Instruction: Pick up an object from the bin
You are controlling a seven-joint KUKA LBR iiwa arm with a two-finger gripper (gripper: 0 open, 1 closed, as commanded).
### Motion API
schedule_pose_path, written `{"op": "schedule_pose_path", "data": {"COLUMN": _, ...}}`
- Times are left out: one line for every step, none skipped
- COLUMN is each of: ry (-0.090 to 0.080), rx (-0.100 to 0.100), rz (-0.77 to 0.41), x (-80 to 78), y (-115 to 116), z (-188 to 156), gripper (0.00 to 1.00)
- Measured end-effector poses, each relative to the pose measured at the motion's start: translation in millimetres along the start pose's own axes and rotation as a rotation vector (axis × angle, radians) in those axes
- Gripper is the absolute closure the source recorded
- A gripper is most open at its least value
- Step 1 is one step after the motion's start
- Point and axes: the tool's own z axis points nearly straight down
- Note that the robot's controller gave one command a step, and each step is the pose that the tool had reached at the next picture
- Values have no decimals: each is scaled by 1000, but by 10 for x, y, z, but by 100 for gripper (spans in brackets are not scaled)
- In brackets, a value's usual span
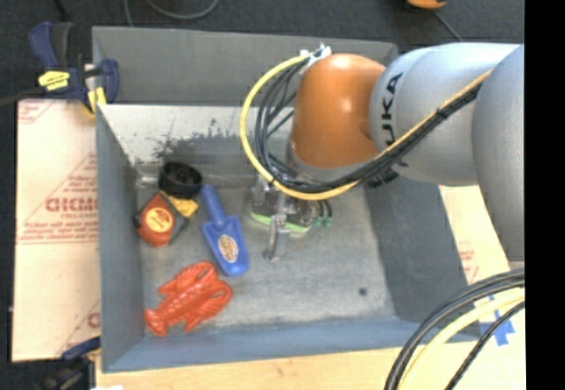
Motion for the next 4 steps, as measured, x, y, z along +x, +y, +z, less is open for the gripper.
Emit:
{"op": "schedule_pose_path", "data": {"ry": -6, "rx": 0, "rz": 1, "x": -10, "y": -3, "z": -43, "gripper": 0}}
{"op": "schedule_pose_path", "data": {"ry": -1, "rx": -1, "rz": -76, "x": -135, "y": -143, "z": -183, "gripper": 0}}
{"op": "schedule_pose_path", "data": {"ry": -10, "rx": 3, "rz": -130, "x": -118, "y": -444, "z": -440, "gripper": 0}}
{"op": "schedule_pose_path", "data": {"ry": -13, "rx": 0, "rz": 22, "x": -288, "y": -610, "z": -354, "gripper": 0}}
